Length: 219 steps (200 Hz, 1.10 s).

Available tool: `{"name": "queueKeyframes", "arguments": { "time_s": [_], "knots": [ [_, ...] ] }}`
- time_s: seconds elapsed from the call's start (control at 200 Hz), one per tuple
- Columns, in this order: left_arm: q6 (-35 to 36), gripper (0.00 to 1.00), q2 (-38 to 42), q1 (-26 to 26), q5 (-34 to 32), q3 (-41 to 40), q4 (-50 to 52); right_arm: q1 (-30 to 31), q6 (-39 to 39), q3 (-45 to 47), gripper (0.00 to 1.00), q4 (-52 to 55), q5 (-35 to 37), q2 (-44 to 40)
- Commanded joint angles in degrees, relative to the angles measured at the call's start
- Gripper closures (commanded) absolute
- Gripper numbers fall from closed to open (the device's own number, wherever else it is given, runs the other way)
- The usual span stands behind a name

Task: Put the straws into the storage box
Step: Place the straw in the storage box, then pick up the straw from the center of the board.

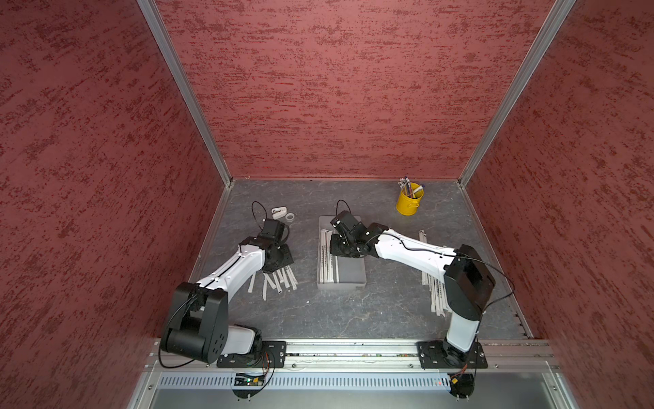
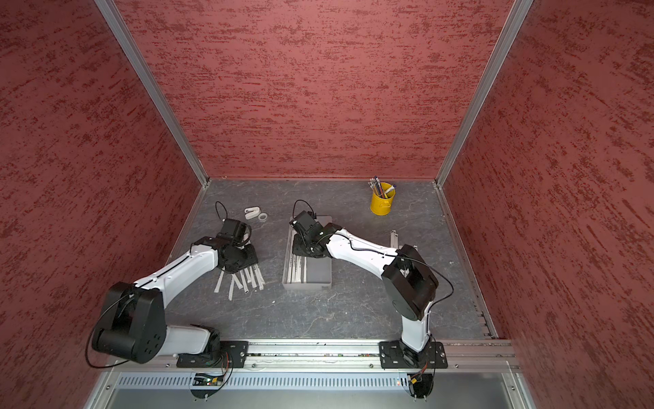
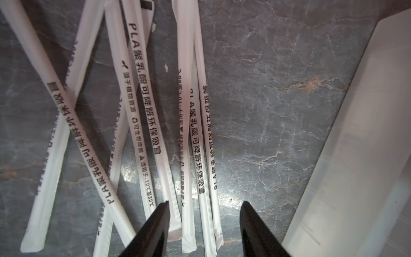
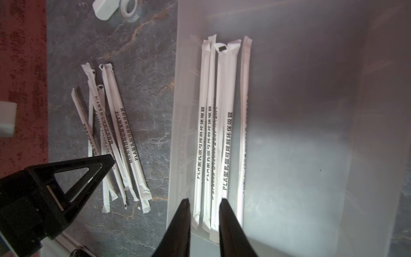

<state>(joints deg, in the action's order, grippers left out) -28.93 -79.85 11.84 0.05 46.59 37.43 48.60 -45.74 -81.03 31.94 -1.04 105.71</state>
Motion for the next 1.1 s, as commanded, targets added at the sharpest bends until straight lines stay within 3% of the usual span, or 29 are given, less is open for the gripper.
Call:
{"name": "queueKeyframes", "arguments": {
  "time_s": [0.0, 0.261, 0.516, 0.862, 1.092],
  "knots": [
    [2.07, 0.51, -1.56, -0.41, -0.4, 1.1, -1.27, 0.35, -0.35, 0.78, 0.75, -0.13, 1.03, -0.41],
    [3.08, 0.67, -4.71, -0.59, -0.84, 1.18, -3.0, 0.31, -0.13, 0.4, 0.77, -0.03, 0.85, -0.09],
    [3.26, 0.73, -5.59, -0.67, -2.12, 1.27, -2.4, 0.35, 0.05, 0.48, 0.78, 0.18, 0.95, -0.16],
    [2.3, 0.71, -3.11, 0.59, -1.08, 4.18, -1.53, 0.36, 0.31, 0.78, 0.79, 0.14, 1.21, -0.06],
    [2.74, 0.72, -8.42, 0.58, -0.98, 5.96, -3.34, 0.31, 0.21, 1.31, 0.79, 0.03, 1.45, -0.35]
  ]
}}
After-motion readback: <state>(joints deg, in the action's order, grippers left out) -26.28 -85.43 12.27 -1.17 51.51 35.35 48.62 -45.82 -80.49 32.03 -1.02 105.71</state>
